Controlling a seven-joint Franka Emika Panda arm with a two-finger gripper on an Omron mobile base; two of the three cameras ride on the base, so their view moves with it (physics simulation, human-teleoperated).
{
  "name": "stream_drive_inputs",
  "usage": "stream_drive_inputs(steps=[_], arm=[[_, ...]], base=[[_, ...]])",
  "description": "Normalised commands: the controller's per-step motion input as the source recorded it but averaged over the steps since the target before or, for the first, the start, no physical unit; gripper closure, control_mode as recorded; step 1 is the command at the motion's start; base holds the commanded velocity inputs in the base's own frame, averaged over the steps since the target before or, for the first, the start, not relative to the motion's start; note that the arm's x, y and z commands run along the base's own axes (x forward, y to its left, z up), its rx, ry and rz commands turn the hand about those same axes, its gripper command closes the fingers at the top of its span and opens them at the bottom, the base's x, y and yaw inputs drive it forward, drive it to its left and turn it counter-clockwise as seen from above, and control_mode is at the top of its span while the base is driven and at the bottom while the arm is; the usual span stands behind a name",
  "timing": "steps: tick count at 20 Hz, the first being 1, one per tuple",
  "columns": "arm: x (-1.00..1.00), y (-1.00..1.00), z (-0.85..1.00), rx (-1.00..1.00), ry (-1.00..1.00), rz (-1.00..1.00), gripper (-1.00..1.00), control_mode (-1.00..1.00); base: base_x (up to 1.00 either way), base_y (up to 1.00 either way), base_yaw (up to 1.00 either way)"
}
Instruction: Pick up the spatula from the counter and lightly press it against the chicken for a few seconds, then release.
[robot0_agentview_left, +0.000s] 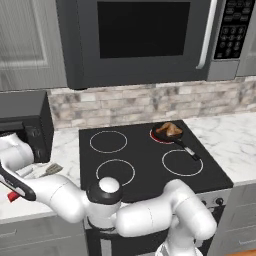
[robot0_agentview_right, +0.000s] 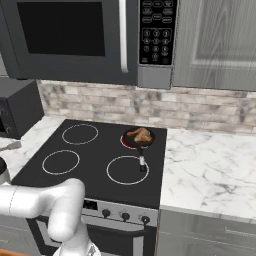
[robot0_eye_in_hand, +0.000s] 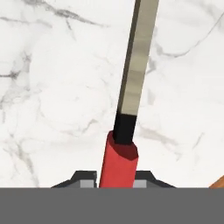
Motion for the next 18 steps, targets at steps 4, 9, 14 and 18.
stream_drive_inputs(steps=[4, 9, 14, 18], arm=[[-0.57, -0.49, 0.01, 0.00, -0.06, 0.00, 1.00, -1.00], [-0.64, -0.53, 0.10, 0.00, -0.14, 0.00, 1.00, -1.00], [-0.55, -0.63, 0.16, 0.00, -0.17, 0.00, 1.00, -1.00], [-0.43, -0.72, 0.31, 0.02, -0.14, 0.00, 1.00, -1.00]], base=[[0.00, 0.00, 0.00], [0.00, 0.00, 0.00], [0.00, 0.00, 0.00], [0.00, 0.00, 0.00]])
